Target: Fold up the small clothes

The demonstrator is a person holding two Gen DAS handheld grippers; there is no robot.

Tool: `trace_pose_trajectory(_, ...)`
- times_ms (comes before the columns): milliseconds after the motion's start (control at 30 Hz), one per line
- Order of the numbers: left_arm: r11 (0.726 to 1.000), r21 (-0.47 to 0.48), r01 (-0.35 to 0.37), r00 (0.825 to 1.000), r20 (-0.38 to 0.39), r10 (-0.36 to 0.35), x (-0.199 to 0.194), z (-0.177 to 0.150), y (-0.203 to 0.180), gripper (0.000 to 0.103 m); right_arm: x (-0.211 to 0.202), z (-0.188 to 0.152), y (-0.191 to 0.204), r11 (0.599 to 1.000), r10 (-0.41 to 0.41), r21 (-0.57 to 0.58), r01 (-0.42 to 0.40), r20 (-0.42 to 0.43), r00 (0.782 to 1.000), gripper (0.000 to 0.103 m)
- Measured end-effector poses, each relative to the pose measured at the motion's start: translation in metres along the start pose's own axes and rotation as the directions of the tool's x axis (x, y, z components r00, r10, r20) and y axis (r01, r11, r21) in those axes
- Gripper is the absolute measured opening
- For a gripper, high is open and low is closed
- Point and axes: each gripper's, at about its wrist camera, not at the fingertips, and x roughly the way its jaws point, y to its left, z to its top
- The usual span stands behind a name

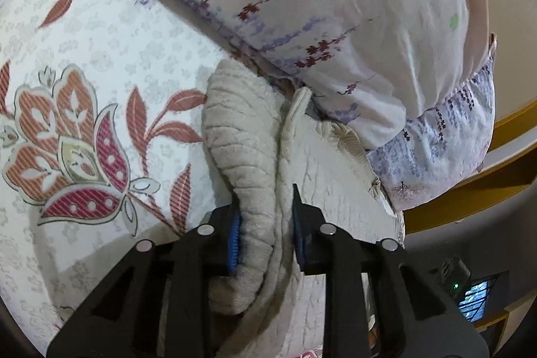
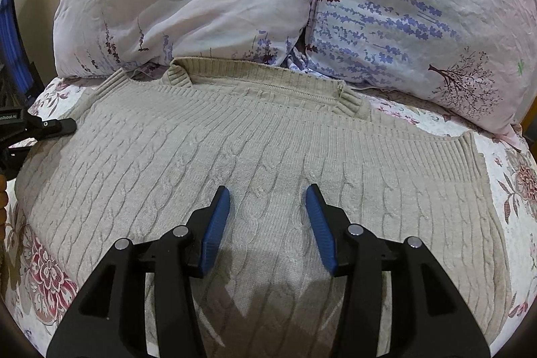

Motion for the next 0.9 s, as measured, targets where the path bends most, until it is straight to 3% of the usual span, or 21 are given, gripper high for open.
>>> trace_pose_trajectory(233, 0.988, 0.069, 0.138, 0.989, 0.048, -0.141, -0.020, 0.003, -0.041, 0.019, 0.001, 0.000, 0.001, 1.000, 0.005, 0.001, -0.005, -0.006, 1.000, 0.050)
trace_pose_trajectory(533, 0.957, 0.124, 0.260, 0.963, 0.031, -0.266, -0.015, -0.008, -0.100, 0.018, 0.000, 0.001, -0.001, 1.000, 0.017, -0.005, -0.017, -0.004, 1.000, 0.050)
trace_pose_trajectory(633, 0.943, 0.137, 0.303, 0.952, 0.012, -0.307, -0.006, -0.016, -0.128, 0.018, -0.016, 0.003, -0.025, 0.991, 0.094, 0.092, -0.096, 0.026, 0.995, 0.050)
trace_pose_trajectory(700, 0.932, 0.159, 0.327, 0.944, -0.007, -0.330, 0.002, -0.020, -0.147, 0.018, -0.037, 0.002, -0.055, 0.975, 0.118, 0.177, -0.132, 0.088, 0.989, 0.051)
trace_pose_trajectory(767, 0.917, 0.179, 0.357, 0.934, -0.040, -0.356, 0.016, -0.027, -0.169, 0.018, -0.052, -0.002, -0.084, 0.959, 0.113, 0.245, -0.140, 0.123, 0.986, 0.066)
trace_pose_trajectory(900, 0.885, 0.213, 0.414, 0.910, -0.120, -0.396, 0.052, -0.054, -0.210, 0.018, -0.069, -0.019, -0.130, 0.934, 0.062, 0.342, -0.103, 0.128, 0.990, 0.066)
